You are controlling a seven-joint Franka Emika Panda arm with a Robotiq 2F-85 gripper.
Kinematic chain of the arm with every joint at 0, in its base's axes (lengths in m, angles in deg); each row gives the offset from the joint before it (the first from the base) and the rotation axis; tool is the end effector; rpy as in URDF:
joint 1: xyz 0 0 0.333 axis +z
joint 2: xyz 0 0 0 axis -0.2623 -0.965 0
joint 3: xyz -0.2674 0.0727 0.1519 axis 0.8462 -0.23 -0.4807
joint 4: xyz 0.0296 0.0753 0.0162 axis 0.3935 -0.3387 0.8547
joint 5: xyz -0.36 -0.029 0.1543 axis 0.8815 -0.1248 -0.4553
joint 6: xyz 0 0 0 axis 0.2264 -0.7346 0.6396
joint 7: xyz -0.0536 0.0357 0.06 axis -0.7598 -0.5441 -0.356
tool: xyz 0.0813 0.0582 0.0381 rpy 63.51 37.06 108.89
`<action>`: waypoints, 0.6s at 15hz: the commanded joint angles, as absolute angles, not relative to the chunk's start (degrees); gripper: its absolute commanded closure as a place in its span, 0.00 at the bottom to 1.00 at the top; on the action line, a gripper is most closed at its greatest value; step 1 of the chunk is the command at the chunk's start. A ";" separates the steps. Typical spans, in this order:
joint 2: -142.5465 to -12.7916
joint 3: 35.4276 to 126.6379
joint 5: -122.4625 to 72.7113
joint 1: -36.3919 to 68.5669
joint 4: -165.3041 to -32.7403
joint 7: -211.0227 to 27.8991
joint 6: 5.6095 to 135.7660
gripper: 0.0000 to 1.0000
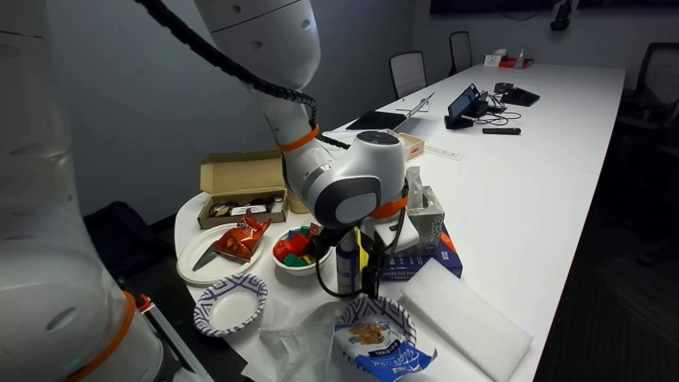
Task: Remove the clear lid from the blue bottle.
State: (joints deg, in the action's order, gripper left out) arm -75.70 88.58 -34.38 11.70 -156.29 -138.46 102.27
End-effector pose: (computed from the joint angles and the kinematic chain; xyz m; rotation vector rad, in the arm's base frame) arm 0.4168 -0.1245 0.1701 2.5291 -1.8526 0.0728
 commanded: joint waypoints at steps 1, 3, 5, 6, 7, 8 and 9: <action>-74.92 89.47 -34.93 12.48 -155.96 -136.38 102.06 0.00; -73.80 89.26 -35.39 12.35 -155.50 -135.94 100.22 0.00; -71.88 90.43 -33.87 13.04 -154.88 -136.69 97.39 0.00; -70.42 91.29 -32.52 13.49 -154.49 -137.50 95.63 0.00; -69.22 92.42 -30.48 14.09 -153.87 -138.88 93.55 0.00; -67.63 93.07 -28.54 14.22 -153.09 -139.53 90.77 0.00; -66.27 93.64 -26.07 14.25 -152.21 -140.96 88.27 0.00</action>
State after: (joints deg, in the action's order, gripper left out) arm -72.09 90.97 -31.69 12.94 -153.48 -137.74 95.75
